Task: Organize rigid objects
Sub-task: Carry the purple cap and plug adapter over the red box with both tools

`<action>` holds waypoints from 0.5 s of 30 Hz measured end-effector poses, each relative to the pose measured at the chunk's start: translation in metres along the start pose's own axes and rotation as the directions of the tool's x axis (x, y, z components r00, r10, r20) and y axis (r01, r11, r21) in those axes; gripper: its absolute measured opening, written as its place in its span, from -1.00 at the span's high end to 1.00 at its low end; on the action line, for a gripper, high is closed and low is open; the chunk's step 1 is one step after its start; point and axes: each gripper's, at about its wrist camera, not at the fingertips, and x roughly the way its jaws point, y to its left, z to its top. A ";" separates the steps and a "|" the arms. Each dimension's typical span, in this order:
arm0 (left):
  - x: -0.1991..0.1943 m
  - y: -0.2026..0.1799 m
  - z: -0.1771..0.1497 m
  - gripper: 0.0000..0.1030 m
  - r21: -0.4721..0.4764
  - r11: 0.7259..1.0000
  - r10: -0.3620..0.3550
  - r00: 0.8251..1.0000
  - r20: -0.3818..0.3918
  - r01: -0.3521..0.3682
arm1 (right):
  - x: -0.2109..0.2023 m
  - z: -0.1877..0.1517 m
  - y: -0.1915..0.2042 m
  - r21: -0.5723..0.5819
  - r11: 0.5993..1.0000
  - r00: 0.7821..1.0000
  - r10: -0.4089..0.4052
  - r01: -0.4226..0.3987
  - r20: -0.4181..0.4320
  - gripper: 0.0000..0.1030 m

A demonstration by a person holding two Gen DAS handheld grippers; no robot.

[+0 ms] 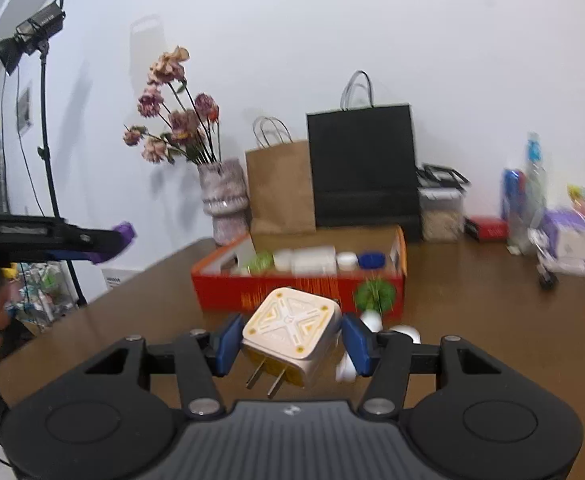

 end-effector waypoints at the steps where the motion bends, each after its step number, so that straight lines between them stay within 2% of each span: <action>1: 0.015 0.002 0.011 -0.05 0.003 1.000 -0.014 1.000 -0.017 0.014 | 0.014 0.015 -0.008 -0.005 1.000 1.000 0.021 -0.021 -0.007 -0.04; 4: 0.072 0.012 0.046 -0.05 -0.011 0.999 -0.041 0.995 -0.095 0.040 | 0.058 0.056 -0.028 -0.011 0.999 0.998 0.050 -0.050 -0.042 -0.04; 7: 0.135 0.028 0.074 -0.05 -0.050 0.998 -0.042 0.979 -0.200 0.032 | 0.110 0.092 -0.047 -0.019 0.998 0.995 0.053 -0.055 -0.090 -0.04; 11: 0.207 0.033 0.091 -0.05 0.023 0.999 0.027 0.967 -0.254 -0.022 | 0.189 0.122 -0.074 0.021 0.996 0.978 0.092 -0.090 -0.188 -0.04; 15: 0.275 0.046 0.083 -0.05 0.032 0.997 0.075 0.947 -0.313 -0.069 | 0.269 0.119 -0.083 -0.055 0.998 0.962 -0.017 0.002 -0.273 -0.04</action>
